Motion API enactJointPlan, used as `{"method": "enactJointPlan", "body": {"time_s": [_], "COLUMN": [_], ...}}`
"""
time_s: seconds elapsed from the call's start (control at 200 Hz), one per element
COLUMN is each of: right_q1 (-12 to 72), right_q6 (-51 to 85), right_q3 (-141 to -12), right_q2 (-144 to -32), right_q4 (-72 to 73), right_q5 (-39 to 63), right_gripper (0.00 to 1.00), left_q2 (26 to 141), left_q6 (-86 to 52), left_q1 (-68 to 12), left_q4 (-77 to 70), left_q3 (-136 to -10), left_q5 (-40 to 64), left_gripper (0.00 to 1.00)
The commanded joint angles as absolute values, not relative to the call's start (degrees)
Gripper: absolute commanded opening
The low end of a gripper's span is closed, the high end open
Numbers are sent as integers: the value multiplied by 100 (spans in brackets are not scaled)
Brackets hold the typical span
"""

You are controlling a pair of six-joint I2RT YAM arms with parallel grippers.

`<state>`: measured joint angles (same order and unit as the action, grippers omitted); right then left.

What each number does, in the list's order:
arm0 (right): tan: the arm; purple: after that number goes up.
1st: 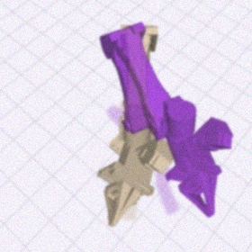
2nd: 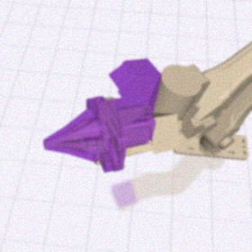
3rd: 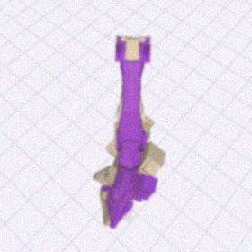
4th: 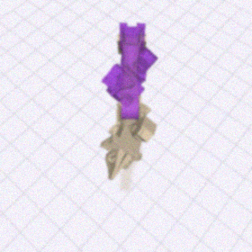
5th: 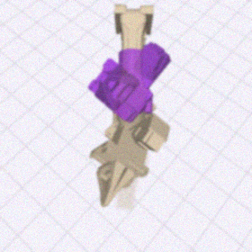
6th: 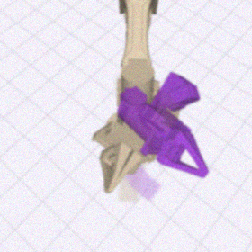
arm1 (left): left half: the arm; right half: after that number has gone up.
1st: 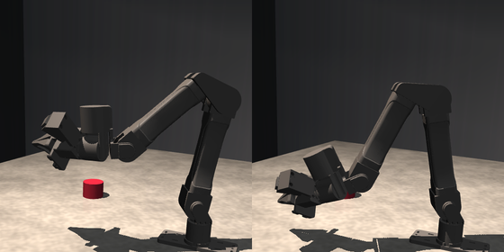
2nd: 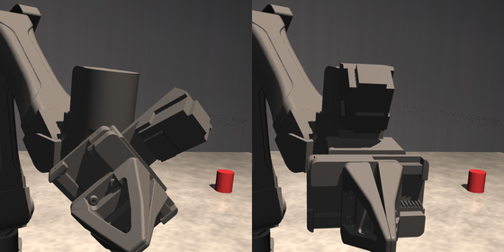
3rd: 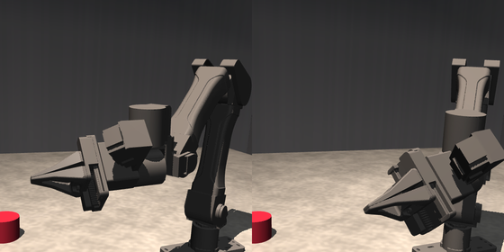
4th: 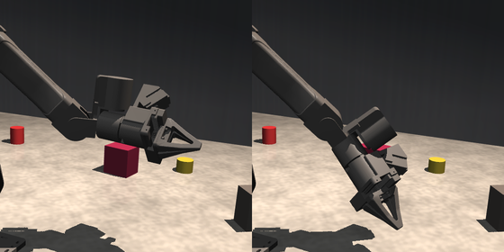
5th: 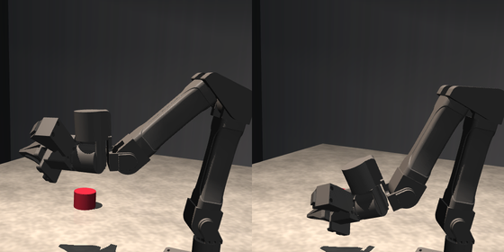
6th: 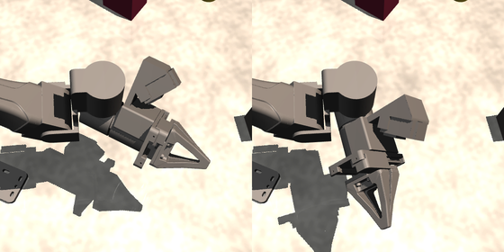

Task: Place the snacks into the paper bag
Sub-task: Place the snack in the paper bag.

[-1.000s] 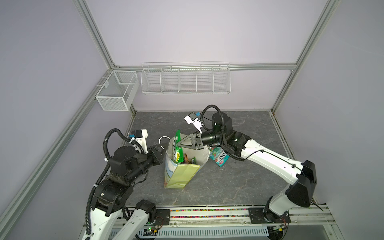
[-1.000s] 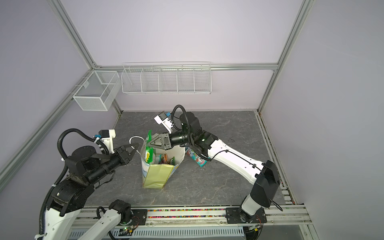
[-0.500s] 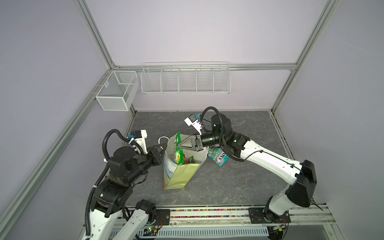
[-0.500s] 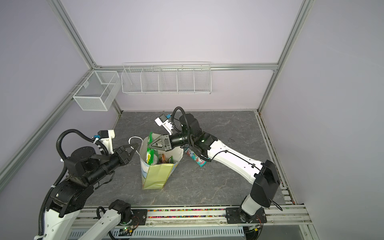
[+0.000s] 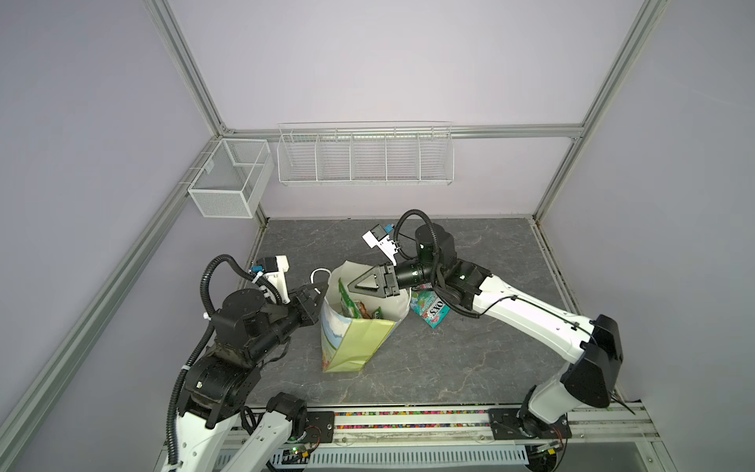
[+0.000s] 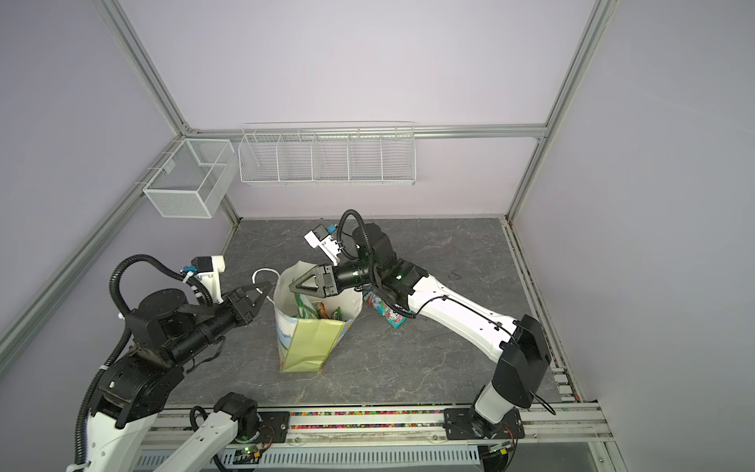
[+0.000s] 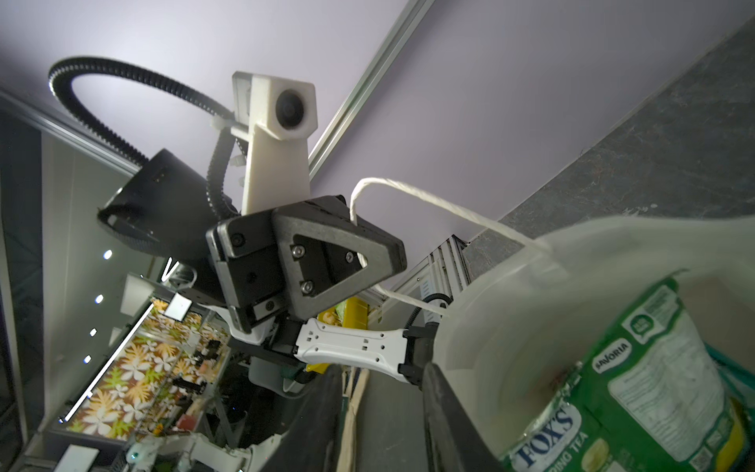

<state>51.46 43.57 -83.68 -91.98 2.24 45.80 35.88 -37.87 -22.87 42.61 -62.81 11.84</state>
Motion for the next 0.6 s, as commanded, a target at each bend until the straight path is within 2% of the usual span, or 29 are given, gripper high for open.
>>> {"method": "enactJointPlan", "body": {"time_s": [0.0, 0.165, 0.595], "right_q1": [5126, 5120, 5044], "right_q6": [4310, 3965, 2779], "right_q3": [-8477, -8667, -8778], "right_q2": [-9110, -8878, -8035], "right_q4": [193, -368, -2350], "right_q5": [4575, 4395, 3010], "right_gripper": [48, 59, 71], "left_q2": [3489, 3478, 3463], "left_q6": [-3723, -3712, -3702], "left_q1": [-2262, -2265, -2262], "left_q4": [4145, 4177, 4186], "left_q3": [-6493, -6517, -6495], "left_q5": [1156, 1098, 1059], "left_gripper": [0, 0, 0]}}
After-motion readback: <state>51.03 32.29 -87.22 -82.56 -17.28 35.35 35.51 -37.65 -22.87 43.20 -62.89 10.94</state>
